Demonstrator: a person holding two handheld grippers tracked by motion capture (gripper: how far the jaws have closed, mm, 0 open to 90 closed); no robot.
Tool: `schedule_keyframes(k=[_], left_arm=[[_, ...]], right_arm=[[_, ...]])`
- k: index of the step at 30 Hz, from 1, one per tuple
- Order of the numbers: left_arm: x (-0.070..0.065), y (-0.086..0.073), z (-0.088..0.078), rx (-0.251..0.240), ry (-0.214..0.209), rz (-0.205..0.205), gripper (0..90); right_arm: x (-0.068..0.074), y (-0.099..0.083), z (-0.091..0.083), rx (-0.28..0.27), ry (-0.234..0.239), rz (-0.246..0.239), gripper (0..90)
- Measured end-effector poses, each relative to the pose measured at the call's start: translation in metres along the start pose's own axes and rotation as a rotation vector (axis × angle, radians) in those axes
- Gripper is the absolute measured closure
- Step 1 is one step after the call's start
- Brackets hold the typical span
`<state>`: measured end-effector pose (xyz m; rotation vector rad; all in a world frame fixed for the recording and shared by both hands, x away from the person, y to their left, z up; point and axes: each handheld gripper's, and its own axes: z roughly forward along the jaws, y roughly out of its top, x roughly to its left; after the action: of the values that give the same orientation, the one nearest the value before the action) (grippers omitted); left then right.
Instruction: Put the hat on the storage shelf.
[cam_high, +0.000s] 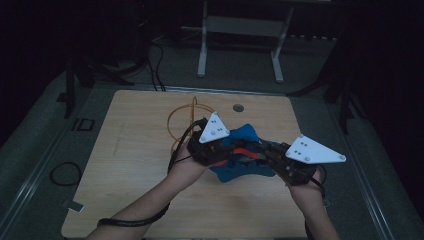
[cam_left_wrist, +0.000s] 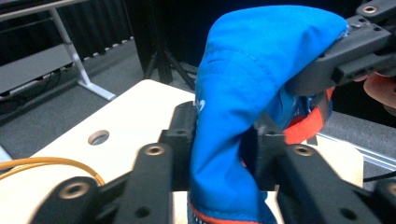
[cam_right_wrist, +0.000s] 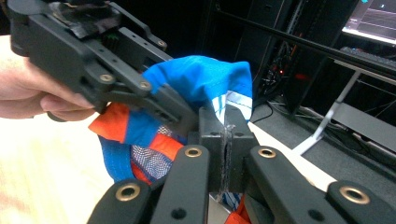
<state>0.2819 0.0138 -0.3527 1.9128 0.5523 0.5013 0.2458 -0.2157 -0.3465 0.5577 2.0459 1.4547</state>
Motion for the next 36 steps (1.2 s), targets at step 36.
schedule_keyframes(k=[36], left_arm=[[0.008,-0.011,-0.034,-0.279,-0.263,0.349,88.7]], right_arm=[[0.000,-0.024,-0.051,-0.081,0.095,0.082,61.2]])
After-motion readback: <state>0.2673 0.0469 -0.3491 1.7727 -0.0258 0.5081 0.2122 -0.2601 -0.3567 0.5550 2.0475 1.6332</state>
